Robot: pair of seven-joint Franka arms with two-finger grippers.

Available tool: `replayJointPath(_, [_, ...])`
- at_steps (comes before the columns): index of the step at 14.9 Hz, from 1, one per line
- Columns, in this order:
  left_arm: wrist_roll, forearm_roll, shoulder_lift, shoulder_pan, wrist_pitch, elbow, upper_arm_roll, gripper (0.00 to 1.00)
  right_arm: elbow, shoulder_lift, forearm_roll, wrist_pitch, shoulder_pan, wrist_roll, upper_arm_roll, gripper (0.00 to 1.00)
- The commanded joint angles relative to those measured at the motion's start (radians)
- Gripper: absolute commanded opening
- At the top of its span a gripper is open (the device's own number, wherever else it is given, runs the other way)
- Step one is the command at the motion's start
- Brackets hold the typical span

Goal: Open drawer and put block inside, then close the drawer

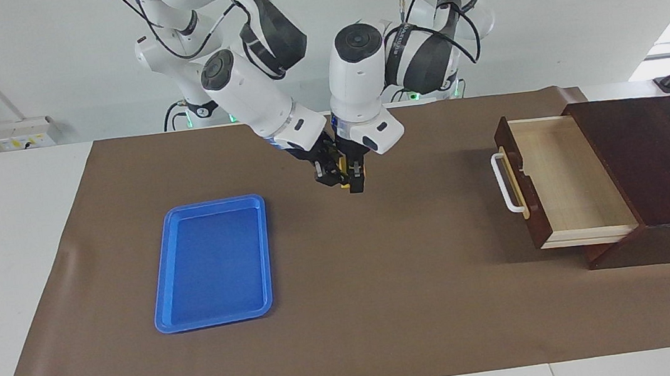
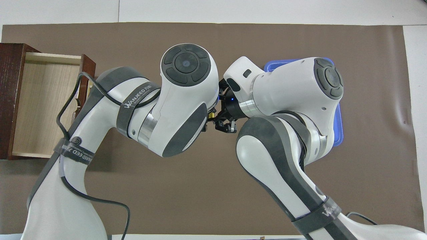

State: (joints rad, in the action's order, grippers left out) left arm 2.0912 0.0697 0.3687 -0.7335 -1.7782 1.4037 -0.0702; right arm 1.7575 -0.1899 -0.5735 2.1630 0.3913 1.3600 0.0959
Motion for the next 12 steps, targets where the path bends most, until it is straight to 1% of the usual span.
replayJointPath(1, [0.004, 0.015, -0.031, -0.001, 0.013, 0.037, -0.008, 0.0, -0.001, 0.006, -0.011, 0.005, -0.003, -0.016, -0.005, 0.0])
replayJointPath(2, [0.004, 0.013, -0.031, 0.002, 0.016, 0.037, -0.013, 0.0, -0.001, 0.009, -0.008, 0.005, -0.003, -0.025, -0.005, 0.0])
replayJointPath(3, [0.004, 0.013, -0.031, 0.002, 0.016, 0.037, -0.014, 0.0, 0.0, 0.015, -0.009, 0.0, -0.003, -0.038, -0.007, 0.82])
replayJointPath(4, [0.003, 0.015, -0.031, 0.003, 0.017, 0.037, -0.014, 0.0, 0.0, 0.017, -0.006, -0.005, -0.003, -0.054, -0.005, 1.0])
replayJointPath(12, [0.0, 0.013, -0.04, 0.046, 0.025, 0.029, -0.016, 0.0, -0.001, 0.018, -0.008, -0.006, -0.005, -0.059, -0.005, 1.0])
